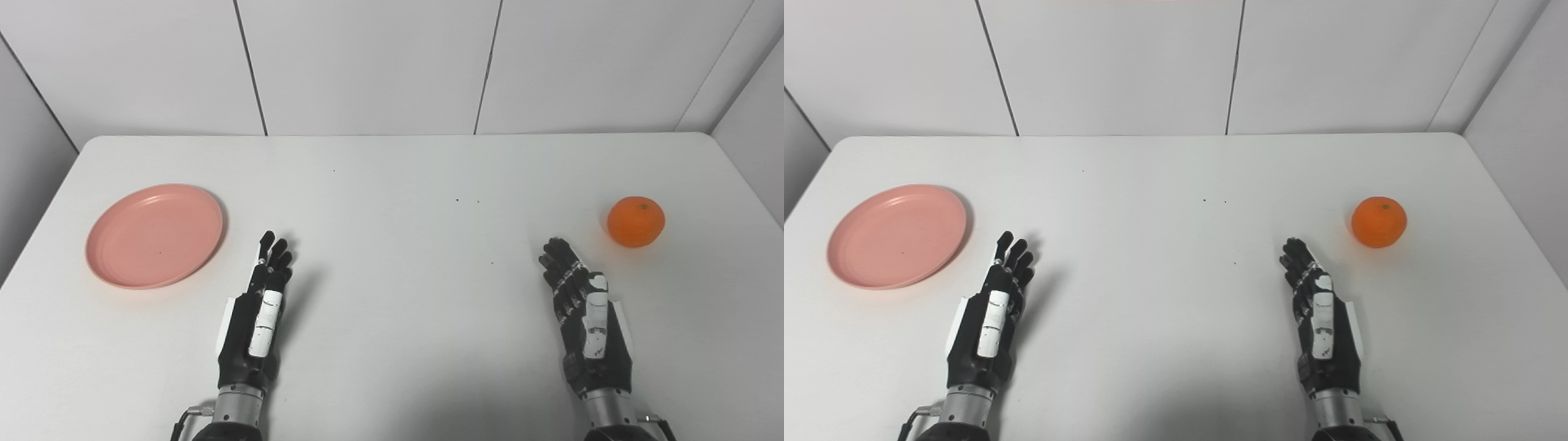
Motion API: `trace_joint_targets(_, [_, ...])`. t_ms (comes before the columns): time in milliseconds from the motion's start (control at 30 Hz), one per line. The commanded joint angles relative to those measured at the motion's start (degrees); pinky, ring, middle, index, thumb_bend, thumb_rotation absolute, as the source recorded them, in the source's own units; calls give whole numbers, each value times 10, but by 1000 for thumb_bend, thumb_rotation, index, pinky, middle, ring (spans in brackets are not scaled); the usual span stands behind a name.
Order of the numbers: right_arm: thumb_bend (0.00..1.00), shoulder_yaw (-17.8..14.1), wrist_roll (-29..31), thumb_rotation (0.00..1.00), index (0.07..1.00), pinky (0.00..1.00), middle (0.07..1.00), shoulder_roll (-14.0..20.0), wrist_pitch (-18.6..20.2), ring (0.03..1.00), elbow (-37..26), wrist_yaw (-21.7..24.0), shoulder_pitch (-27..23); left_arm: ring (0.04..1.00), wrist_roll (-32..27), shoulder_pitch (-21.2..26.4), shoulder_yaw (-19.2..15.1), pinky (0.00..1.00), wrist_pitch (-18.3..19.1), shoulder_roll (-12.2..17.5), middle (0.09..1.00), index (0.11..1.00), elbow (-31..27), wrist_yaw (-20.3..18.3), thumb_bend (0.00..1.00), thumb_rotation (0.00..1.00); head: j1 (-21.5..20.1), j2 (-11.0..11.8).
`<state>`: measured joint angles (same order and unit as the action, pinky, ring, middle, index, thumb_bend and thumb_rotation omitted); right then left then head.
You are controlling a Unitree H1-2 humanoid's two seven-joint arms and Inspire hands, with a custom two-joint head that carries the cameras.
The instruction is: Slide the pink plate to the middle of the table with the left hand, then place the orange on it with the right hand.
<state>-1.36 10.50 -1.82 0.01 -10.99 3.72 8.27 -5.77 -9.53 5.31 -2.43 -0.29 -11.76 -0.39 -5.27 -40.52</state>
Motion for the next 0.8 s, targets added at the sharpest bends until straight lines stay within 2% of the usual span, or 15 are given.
trace_joint_targets(0, [909,10,-2,1000,882,987,917,3,1,925,14,9,31,994,-4,-92,-8,1000,-26,-14,998,1000,15,6,901,857,1,0])
trace_joint_targets(767, [910,11,-6,1000,886,987,914,1,1,921,13,6,30,1000,-6,-94,-5,1000,-24,-14,1000,1000,8,15,904,854,0,-2])
